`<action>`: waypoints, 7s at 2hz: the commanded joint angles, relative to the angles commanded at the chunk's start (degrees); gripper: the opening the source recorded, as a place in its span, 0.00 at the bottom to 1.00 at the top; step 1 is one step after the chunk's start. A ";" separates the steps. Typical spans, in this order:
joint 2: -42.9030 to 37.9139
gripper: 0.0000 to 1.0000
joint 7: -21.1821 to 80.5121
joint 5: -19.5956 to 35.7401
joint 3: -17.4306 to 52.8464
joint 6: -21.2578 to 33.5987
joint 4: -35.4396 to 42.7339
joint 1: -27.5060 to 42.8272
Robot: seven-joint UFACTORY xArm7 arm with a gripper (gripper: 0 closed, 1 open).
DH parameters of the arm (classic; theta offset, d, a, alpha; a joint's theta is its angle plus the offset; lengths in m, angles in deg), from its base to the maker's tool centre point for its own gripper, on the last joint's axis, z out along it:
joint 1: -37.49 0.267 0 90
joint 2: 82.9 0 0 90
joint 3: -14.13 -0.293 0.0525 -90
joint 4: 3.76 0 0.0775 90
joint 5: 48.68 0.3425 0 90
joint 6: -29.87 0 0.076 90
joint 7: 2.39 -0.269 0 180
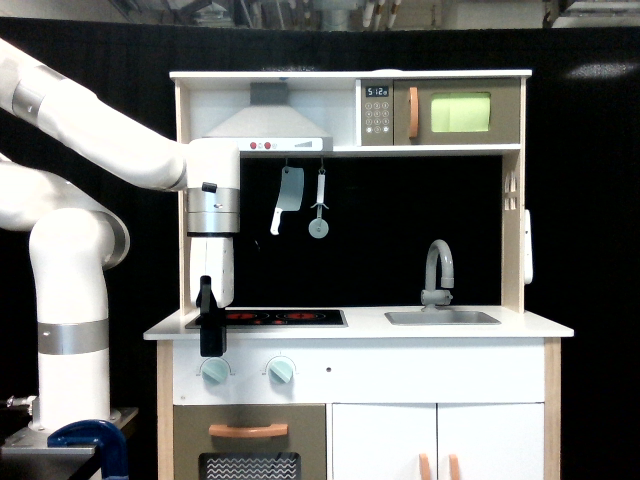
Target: Open the oven door
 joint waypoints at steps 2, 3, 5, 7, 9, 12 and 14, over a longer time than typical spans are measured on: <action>-3.77 1.00 1.51 -1.13 0.10 -3.49 3.34 0.82; -19.60 1.00 18.55 -3.61 6.91 -11.96 15.70 4.20; -63.63 1.00 105.95 39.44 22.79 18.21 65.91 11.58; -62.17 1.00 107.70 46.09 20.75 18.39 64.22 9.11; -61.76 1.00 88.13 44.82 14.06 25.87 83.17 10.08; -69.33 1.00 66.58 42.60 3.78 29.37 108.66 12.28; -71.58 0.00 64.66 41.43 1.00 28.60 111.70 11.69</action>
